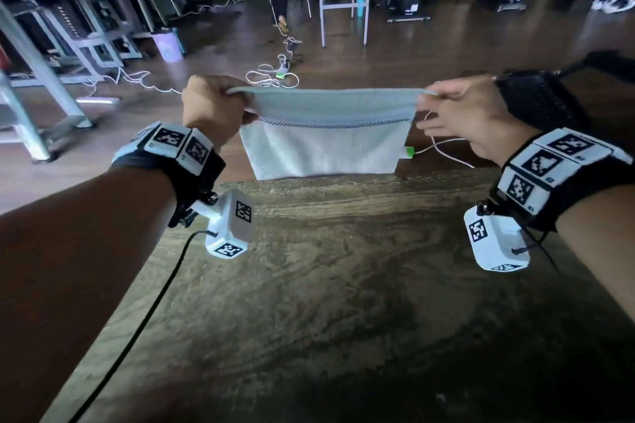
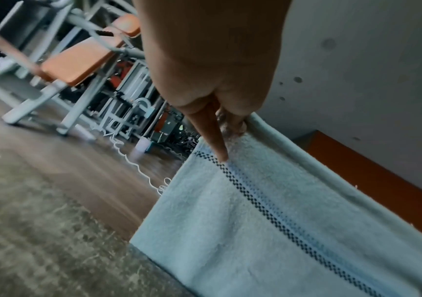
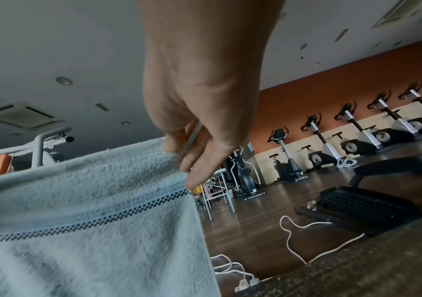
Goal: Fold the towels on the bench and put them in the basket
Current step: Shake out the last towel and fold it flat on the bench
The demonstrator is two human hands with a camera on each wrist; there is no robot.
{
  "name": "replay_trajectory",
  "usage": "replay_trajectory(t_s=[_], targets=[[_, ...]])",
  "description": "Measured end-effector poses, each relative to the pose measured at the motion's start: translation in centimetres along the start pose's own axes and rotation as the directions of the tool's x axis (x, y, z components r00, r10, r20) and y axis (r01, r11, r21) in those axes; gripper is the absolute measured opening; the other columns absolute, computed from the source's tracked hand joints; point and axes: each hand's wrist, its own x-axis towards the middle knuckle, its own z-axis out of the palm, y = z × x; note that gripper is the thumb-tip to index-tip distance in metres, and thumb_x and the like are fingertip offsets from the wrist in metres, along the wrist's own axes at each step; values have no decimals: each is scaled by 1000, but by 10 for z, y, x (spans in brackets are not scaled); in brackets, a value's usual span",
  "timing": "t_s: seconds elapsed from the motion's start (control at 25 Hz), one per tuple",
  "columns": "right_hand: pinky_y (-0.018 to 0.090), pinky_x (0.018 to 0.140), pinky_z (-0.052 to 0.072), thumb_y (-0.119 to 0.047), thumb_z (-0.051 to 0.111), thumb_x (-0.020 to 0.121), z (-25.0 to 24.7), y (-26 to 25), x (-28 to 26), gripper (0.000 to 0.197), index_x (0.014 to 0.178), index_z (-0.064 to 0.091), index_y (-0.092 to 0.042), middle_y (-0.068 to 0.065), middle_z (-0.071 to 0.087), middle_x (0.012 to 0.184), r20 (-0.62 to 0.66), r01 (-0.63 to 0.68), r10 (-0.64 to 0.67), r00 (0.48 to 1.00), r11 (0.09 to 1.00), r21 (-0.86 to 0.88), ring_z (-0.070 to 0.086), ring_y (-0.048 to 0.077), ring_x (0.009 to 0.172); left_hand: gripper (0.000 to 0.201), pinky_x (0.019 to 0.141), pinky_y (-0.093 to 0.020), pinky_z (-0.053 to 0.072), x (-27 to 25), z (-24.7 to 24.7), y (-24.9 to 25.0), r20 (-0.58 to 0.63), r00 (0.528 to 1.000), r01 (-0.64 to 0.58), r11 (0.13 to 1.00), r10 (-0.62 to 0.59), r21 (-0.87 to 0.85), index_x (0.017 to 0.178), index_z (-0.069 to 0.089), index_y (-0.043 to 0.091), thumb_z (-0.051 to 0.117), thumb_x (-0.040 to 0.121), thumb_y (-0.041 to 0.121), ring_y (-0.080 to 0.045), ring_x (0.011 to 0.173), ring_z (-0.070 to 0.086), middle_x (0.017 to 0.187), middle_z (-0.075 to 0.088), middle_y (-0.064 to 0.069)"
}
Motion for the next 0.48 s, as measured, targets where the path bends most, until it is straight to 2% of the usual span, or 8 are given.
replay_trajectory(t_s=[0.16, 0.2, 0.24, 0.28, 0.32, 0.36, 0.4, 0.48], targets=[[38, 84, 61, -22, 72, 91, -13, 0, -22, 19, 109, 73, -15, 4, 74, 93, 5, 79, -79, 997, 987, -141, 73, 19, 86, 20, 78, -52, 60, -21, -17, -11, -3, 996, -84, 993, 84, 85, 65, 76, 30, 69, 76, 14, -37, 79, 73, 74, 73, -16], [32, 84, 59, -23, 72, 91, -16, 3, -32, 16, 104, 75, -15, -2, 73, 86, 1, 127, -129, 992, 976, -177, 70, 11, 82, 20, 78, -52, 60, -32, -23, -16, 8, 997, -71, 991, 71, 111, 65, 77, 34, 71, 74, 17, -36, 79, 73, 74, 74, -16], [19, 79, 56, -22, 72, 91, -20, 5, -44, 12, 99, 76, -14, -9, 70, 77, 15, 183, -184, 983, 961, -205, 65, 0, 72, 19, 78, -53, 60, -44, -30, -23, 34, 998, -51, 990, 47, 133, 66, 76, 36, 72, 73, 19, -32, 76, 73, 74, 74, -16], [7, 69, 47, -21, 71, 91, -23, 9, -57, 10, 96, 76, -13, -16, 66, 69, 61, 231, -222, 973, 940, -250, 58, -5, 62, 16, 76, -55, 60, -55, -35, -30, 79, 996, -41, 987, 28, 156, 66, 76, 37, 74, 71, 22, -28, 71, 71, 74, 73, -17], [5, 61, 40, -20, 70, 91, -27, 12, -73, 9, 93, 75, -13, -18, 65, 66, 127, 277, -249, 960, 914, -298, 55, -4, 58, 9, 72, -55, 60, -71, -44, -35, 135, 991, -31, 977, 2, 210, 68, 76, 37, 75, 68, 28, -22, 66, 67, 73, 73, -19], [7, 60, 37, -21, 70, 91, -31, 16, -88, 9, 91, 76, -13, -14, 68, 69, 203, 317, -260, 944, 885, -342, 55, 0, 61, 5, 68, -53, 60, -84, -53, -41, 173, 985, -25, 962, -24, 271, 70, 76, 36, 76, 66, 35, -18, 62, 63, 72, 73, -20], [13, 65, 40, -22, 71, 91, -35, 22, -102, 9, 88, 76, -15, -8, 71, 76, 270, 347, -258, 928, 862, -370, 59, 5, 66, 12, 64, -47, 60, -98, -62, -43, 223, 973, -23, 938, -58, 345, 75, 76, 32, 77, 65, 39, -14, 60, 58, 72, 72, -20], [29, 72, 45, -20, 72, 89, -49, 28, -131, 9, 81, 74, -20, -1, 72, 79, 372, 369, -225, 901, 849, -379, 67, 20, 78, 16, 62, -29, 52, -129, -79, -41, 346, 930, -61, 873, -126, 483, 86, 79, 22, 78, 76, 35, -10, 62, 57, 77, 74, -13]])
